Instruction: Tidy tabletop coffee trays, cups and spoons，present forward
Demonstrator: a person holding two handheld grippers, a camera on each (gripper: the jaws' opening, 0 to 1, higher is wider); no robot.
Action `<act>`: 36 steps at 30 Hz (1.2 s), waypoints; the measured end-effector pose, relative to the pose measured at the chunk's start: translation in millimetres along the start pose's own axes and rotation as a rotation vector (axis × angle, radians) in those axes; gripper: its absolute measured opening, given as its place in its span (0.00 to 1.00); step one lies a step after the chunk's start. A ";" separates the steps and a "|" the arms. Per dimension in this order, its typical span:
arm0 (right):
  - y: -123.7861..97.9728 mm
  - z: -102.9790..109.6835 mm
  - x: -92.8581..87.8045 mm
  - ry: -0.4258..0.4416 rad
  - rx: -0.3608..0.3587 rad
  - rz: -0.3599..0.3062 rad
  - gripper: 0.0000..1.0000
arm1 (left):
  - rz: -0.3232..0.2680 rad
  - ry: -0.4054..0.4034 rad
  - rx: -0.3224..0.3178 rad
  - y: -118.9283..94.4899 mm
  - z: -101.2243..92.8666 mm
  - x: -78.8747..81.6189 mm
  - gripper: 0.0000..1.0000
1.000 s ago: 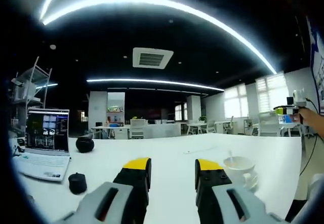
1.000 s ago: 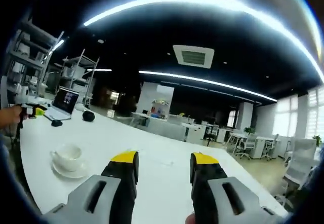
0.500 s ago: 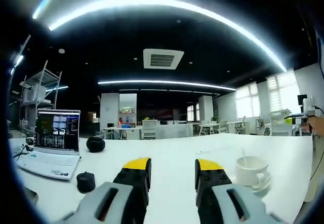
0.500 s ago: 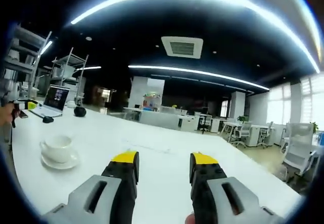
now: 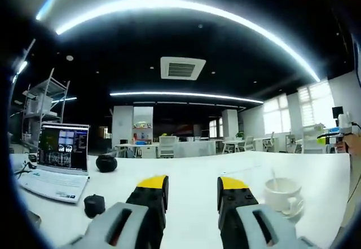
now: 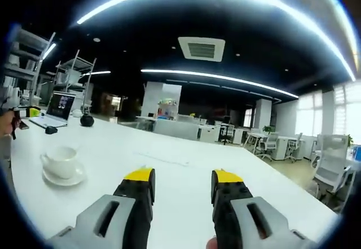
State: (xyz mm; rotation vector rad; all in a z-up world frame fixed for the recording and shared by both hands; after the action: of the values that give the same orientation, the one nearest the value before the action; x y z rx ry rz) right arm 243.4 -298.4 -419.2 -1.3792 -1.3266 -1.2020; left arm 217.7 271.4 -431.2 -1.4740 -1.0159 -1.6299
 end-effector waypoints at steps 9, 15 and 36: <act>-2.6 0.4 -16.7 0.027 -0.001 0.034 0.40 | 0.013 -0.017 -0.003 1.6 -3.2 -4.4 0.36; -2.7 -0.3 -21.8 0.029 -0.003 0.048 0.40 | 0.012 -0.012 -0.010 4.5 -5.2 -2.4 0.36; -4.6 2.5 -15.2 0.006 0.010 0.055 0.40 | 0.005 -0.012 -0.032 4.8 -8.0 2.0 0.36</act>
State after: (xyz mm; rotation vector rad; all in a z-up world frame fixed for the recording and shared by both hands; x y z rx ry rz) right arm 239.4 -298.3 -434.7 -1.3951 -1.2811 -1.1610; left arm 218.3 262.2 -429.1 -1.5082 -0.9961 -1.6428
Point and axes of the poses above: the point that each gripper's makers call its tool centre point, and the gripper's own axes: y roughly forward along the fingers, z roughly to its left, x roughly out of its top, the point moved 8 cm from there along -y, roughly backward along the fingers, and after that the axes turned 13 degrees about -x, right-handed, at the moved point
